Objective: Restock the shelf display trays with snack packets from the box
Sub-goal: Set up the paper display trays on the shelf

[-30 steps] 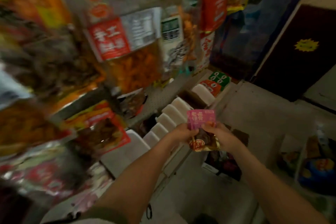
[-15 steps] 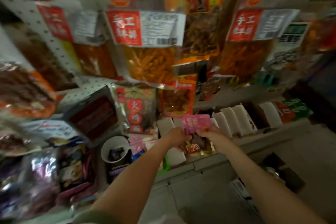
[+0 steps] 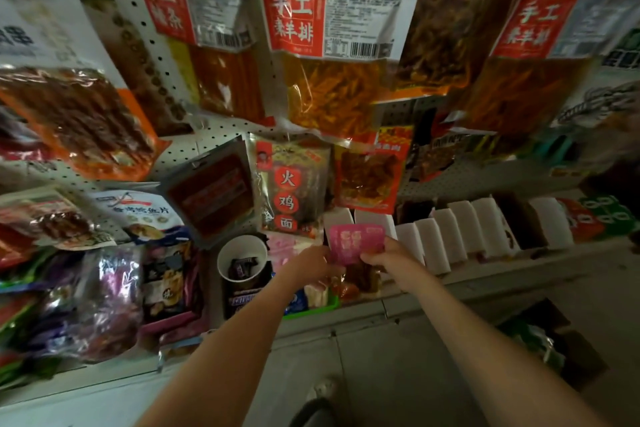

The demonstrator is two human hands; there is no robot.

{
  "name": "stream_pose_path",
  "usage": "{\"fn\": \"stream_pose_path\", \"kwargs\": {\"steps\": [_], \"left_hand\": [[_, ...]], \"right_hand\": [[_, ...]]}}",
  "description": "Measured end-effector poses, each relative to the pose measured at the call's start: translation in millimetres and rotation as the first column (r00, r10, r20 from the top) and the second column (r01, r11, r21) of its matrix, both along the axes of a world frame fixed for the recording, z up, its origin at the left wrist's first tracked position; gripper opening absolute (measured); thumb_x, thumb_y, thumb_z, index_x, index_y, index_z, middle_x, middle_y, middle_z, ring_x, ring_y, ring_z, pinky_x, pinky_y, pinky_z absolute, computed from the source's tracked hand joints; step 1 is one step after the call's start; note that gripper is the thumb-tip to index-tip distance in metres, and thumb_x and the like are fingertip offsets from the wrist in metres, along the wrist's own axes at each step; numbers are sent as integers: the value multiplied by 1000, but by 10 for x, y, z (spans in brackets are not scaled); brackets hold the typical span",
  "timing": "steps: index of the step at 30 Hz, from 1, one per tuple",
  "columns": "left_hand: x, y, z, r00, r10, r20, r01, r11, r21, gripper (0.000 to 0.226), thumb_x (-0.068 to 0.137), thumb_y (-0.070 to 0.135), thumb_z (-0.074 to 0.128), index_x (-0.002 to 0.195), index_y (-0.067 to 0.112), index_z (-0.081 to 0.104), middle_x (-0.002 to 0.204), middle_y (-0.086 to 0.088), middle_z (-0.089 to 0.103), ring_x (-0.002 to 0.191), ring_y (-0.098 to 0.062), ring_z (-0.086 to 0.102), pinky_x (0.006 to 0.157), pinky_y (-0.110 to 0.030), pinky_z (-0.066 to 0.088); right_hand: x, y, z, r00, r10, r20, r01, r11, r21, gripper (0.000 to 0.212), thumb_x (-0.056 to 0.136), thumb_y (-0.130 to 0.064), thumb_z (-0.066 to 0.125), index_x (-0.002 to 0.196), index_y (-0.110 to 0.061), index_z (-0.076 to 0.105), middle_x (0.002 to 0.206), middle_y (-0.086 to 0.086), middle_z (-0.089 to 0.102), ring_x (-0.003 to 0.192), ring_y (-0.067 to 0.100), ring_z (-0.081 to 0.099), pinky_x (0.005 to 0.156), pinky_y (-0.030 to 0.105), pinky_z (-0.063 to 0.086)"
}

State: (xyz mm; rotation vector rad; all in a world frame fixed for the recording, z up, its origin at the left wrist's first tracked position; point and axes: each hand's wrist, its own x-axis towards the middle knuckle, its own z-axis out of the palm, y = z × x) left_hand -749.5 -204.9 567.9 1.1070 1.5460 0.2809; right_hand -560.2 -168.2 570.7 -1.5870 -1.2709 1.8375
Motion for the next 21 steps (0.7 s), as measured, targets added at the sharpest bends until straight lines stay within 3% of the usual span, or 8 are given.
{"fn": "stream_pose_path", "kwargs": {"steps": [3, 7, 9, 11, 14, 16, 19, 21], "left_hand": [[44, 89, -153, 999, -31, -44, 31, 1000, -7, 39, 91, 23, 64, 126, 15, 48, 107, -9, 63, 85, -21, 64, 67, -26, 56], [154, 269, -404, 991, -51, -124, 54, 998, 23, 36, 88, 23, 64, 121, 13, 53, 116, -10, 64, 99, -25, 65, 83, -38, 57], [257, 396, -595, 985, -91, -148, 94, 996, 13, 39, 89, 27, 65, 122, 11, 52, 119, -11, 63, 101, -24, 62, 78, -28, 52], [360, 518, -835, 973, -136, -186, 142, 990, 21, 44, 91, 30, 64, 127, 10, 49, 121, -11, 62, 103, -23, 60, 74, -23, 44], [463, 633, -1187, 964, -108, -242, 127, 990, 65, 55, 91, 34, 63, 135, 8, 41, 126, -9, 60, 114, -26, 58, 85, -26, 42], [477, 656, -1395, 969, 1, -245, 27, 993, 111, 52, 93, 30, 61, 134, 7, 39, 125, -11, 60, 114, -29, 59, 85, -28, 43], [484, 686, -1667, 954, 157, -257, -125, 983, 137, 52, 97, 26, 54, 139, 6, 30, 126, -14, 58, 113, -31, 58, 80, -26, 41], [482, 693, -1831, 943, 216, -252, -188, 973, 132, 58, 98, 26, 53, 145, 7, 24, 130, -15, 56, 114, -31, 57, 80, -25, 40]], "right_hand": [[44, 101, -138, 999, -3, 53, 5, 1000, -30, 35, 85, 0, 65, 109, -25, 56, 104, -2, 66, 103, 19, 59, 86, 35, 48], [98, 196, -422, 990, -136, 46, 139, 989, -54, 35, 86, 4, 62, 117, -13, 58, 96, 5, 67, 86, 20, 63, 69, 28, 54], [171, 242, -653, 976, -215, 30, 216, 975, -51, 36, 85, 8, 60, 117, -8, 59, 92, 6, 67, 81, 19, 63, 61, 25, 52], [215, 301, -917, 965, -258, 39, 258, 966, -21, 36, 84, 7, 61, 115, -10, 61, 94, 4, 68, 86, 20, 64, 66, 28, 53], [170, 391, -1272, 961, -274, 46, 272, 961, 40, 34, 83, 3, 62, 113, -14, 62, 92, -2, 68, 93, 18, 64, 80, 33, 55], [100, 482, -1417, 969, -245, 43, 242, 968, 68, 32, 84, 0, 62, 113, -15, 62, 97, 1, 68, 98, 20, 64, 84, 31, 54], [-18, 648, -1785, 983, -181, 45, 176, 980, 89, 25, 82, -8, 60, 104, -20, 63, 104, 7, 67, 102, 25, 63, 92, 46, 52], [-96, 725, -1959, 982, -161, 103, 149, 982, 119, 22, 85, -6, 57, 104, -18, 61, 105, 5, 66, 102, 24, 62, 93, 41, 51]]}}
